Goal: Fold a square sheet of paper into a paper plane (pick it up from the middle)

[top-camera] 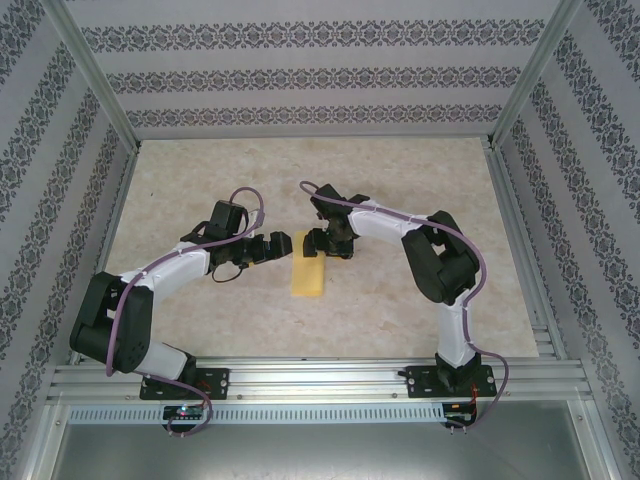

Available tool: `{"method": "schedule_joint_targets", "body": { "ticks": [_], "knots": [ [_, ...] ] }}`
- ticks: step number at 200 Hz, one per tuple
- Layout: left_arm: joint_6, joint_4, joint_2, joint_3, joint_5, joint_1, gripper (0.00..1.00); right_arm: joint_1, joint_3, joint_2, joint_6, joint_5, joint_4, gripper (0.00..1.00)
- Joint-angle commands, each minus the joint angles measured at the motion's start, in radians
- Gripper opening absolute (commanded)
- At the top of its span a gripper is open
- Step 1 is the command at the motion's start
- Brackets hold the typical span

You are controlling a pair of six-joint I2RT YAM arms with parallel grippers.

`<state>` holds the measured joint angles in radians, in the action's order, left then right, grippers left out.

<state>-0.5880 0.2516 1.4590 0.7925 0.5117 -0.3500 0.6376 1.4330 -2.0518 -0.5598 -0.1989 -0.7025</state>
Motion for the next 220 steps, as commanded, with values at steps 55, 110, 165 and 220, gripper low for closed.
{"method": "schedule_joint_targets", "body": {
  "ticks": [55,110,165,220],
  "knots": [
    [0.001,-0.028,0.015,0.033,0.002,-0.012,0.99,0.002,-0.016,-0.07,-0.009,0.127,-0.025,0.72],
    [-0.034,0.014,0.055,0.052,-0.029,-0.013,0.57,0.003,-0.018,-0.076,-0.027,0.15,-0.037,0.72],
    [-0.068,0.055,0.107,0.082,-0.066,-0.012,0.16,0.003,-0.017,-0.079,-0.033,0.157,-0.039,0.72],
    [-0.093,0.043,0.127,0.092,-0.063,-0.022,0.11,0.0,-0.017,-0.084,-0.042,0.162,-0.044,0.72]
  ]
}}
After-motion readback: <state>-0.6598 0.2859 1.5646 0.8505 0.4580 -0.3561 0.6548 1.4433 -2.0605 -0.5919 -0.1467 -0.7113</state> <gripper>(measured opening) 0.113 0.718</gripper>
